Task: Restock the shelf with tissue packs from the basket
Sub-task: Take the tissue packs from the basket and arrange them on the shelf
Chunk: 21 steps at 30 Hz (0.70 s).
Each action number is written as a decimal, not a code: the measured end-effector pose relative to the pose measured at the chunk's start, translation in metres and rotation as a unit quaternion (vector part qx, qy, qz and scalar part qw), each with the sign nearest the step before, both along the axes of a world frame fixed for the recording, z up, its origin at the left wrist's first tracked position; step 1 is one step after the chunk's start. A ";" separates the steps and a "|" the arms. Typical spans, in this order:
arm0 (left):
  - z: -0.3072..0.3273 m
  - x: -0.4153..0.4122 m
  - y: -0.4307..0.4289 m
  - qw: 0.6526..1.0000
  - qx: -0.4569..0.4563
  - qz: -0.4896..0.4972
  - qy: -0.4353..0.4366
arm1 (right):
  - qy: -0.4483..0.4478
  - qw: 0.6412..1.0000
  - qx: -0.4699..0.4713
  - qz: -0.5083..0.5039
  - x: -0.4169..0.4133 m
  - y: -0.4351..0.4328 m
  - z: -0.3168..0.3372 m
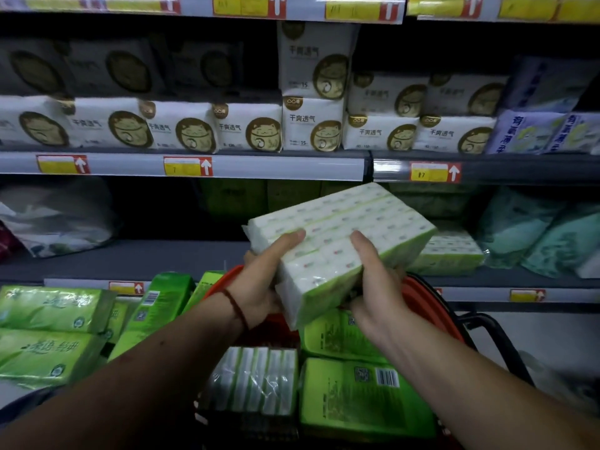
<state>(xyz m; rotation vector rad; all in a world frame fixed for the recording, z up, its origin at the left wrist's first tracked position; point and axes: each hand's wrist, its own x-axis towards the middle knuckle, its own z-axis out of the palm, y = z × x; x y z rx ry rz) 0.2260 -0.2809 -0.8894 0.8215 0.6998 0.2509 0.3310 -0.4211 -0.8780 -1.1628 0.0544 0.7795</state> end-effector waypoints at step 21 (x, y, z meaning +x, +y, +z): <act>0.029 -0.026 0.069 0.993 0.046 0.000 0.106 | -0.015 0.978 -0.169 0.125 0.069 -0.017 0.015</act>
